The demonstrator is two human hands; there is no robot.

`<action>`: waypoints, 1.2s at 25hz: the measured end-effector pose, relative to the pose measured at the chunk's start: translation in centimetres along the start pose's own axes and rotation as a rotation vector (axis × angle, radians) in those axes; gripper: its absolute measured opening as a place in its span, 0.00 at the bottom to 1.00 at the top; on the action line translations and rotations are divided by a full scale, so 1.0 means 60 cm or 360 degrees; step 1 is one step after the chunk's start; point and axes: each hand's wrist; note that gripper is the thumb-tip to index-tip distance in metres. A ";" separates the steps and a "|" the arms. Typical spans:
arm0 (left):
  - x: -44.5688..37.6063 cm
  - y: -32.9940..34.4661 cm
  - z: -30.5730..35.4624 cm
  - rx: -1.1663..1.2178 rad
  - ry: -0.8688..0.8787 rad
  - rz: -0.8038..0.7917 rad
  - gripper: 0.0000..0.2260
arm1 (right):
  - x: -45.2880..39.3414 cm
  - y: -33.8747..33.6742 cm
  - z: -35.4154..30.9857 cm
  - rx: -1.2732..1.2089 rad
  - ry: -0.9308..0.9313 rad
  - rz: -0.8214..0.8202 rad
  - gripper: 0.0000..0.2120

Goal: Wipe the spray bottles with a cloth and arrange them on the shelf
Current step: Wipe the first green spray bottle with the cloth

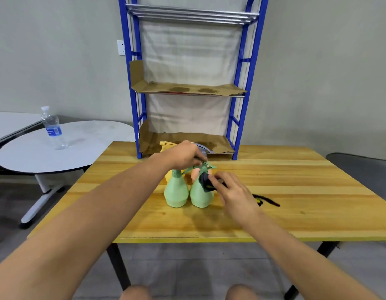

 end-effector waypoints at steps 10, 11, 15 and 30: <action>-0.017 0.017 -0.017 0.0193 -0.0046 0.0094 0.11 | 0.025 0.082 -0.027 0.0217 -0.0511 0.0024 0.19; -0.017 0.020 -0.018 0.0215 -0.0047 0.0112 0.11 | 0.020 0.081 -0.021 0.0217 -0.0530 0.0029 0.17; -0.019 0.024 -0.021 0.0225 -0.0033 0.0139 0.10 | -0.003 0.059 -0.004 0.0173 -0.0440 0.0120 0.17; -0.009 0.018 -0.016 0.0221 -0.0012 0.0132 0.10 | 0.013 0.069 -0.040 0.0280 -0.0765 -0.0248 0.18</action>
Point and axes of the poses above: each hand's wrist, its own x-axis away from the middle knuckle, its own y-axis out of the palm, z = x × y, and after that the axes turned 3 degrees about -y, right-handed
